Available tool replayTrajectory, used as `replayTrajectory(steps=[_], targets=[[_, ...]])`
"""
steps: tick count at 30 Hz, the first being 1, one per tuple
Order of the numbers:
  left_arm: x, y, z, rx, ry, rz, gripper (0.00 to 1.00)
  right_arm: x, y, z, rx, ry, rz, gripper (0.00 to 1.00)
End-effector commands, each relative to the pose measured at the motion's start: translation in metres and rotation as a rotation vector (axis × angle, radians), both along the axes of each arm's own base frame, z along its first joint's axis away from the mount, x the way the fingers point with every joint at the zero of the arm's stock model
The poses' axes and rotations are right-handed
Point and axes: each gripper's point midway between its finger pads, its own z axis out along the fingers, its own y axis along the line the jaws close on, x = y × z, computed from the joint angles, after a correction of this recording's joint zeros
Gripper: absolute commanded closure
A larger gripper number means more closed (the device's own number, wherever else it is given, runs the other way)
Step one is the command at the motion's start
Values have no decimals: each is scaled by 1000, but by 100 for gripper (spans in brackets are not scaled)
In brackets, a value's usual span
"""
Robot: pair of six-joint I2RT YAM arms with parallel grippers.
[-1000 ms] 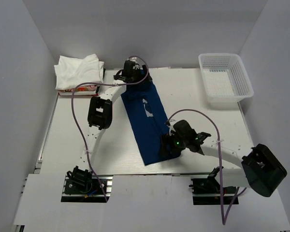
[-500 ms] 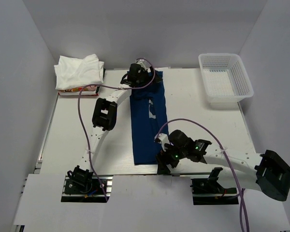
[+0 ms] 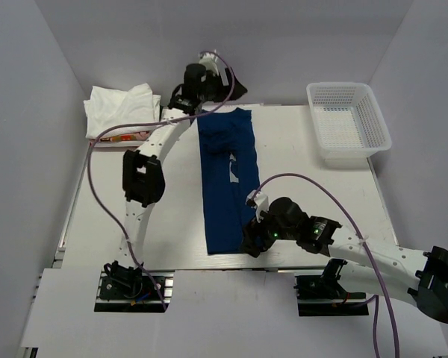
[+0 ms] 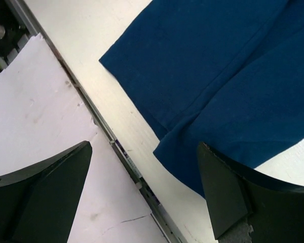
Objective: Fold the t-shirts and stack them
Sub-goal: Rotate the tshirt 90 degrees
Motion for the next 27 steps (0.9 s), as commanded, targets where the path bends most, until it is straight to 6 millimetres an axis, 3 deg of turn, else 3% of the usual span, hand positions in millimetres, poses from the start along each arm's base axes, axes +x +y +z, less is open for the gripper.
replayTrajectory(steps=[1,4,6,9,10,12,13,14,15,16,21,23,27], targets=[[-42,13,119,-15,-172,-34,0,9,7,18,52,-31,-44,10],[-58,18,114,26,-129,-56,0,12,-3,10,15,-5,-116,10],[-73,18,97,72,-76,-84,0,11,-13,0,-4,42,-196,10],[-110,39,55,155,75,-41,0,25,-37,-14,-44,53,-401,10],[-141,47,39,159,107,-41,0,26,-42,-17,-43,80,-465,10],[-180,53,24,135,154,-25,0,22,-50,-31,-56,125,-518,10],[-212,64,-25,166,253,-30,0,22,-52,-35,-67,130,-524,10],[-232,71,2,123,189,-16,0,19,-52,-40,-78,140,-513,10],[-249,75,-8,104,238,24,0,17,-53,-43,-86,159,-520,10],[-278,85,-45,135,329,24,0,14,-52,-49,-104,181,-509,10],[-384,96,-120,139,612,-48,0,6,-58,-68,-156,234,-530,14],[-416,98,-138,188,709,-85,0,4,-57,-70,-149,245,-523,24],[-456,102,-164,260,805,-134,1,0,-58,-73,-125,262,-530,40]])
